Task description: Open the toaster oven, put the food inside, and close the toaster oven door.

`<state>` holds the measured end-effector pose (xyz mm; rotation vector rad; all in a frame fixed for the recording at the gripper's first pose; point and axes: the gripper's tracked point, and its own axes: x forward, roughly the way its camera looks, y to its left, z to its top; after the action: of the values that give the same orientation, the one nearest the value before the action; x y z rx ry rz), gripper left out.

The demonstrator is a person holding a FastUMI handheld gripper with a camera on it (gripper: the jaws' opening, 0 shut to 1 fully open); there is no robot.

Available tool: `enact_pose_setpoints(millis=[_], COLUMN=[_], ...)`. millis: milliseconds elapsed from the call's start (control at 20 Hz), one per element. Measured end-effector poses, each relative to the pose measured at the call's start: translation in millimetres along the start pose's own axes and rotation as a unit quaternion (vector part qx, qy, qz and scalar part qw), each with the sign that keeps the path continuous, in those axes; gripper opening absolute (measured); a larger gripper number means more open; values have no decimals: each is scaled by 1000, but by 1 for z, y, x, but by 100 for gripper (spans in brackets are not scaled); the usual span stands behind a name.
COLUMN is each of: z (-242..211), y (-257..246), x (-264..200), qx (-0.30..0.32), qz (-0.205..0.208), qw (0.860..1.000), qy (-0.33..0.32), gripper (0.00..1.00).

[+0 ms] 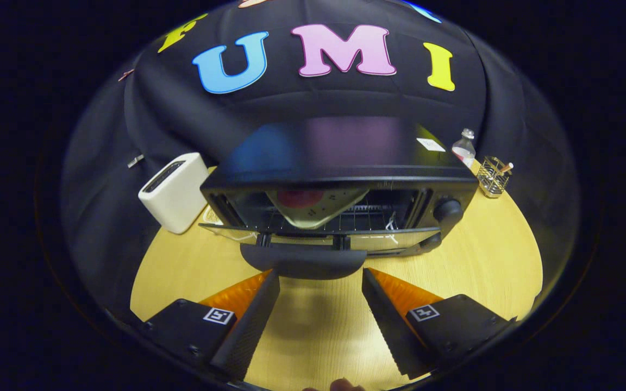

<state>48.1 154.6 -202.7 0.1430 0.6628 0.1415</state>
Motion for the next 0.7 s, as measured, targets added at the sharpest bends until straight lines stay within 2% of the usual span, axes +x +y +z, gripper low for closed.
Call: enact_pose_setpoints(millis=[200,450,700], z=[61,118,157], y=[2,-27,-83], x=[-20,-89,-151], qx=[-17,-30,-73], qz=[15,16,-25], qw=[997,985,963], qy=[-72,-170,-258], gripper=[100,100,100])
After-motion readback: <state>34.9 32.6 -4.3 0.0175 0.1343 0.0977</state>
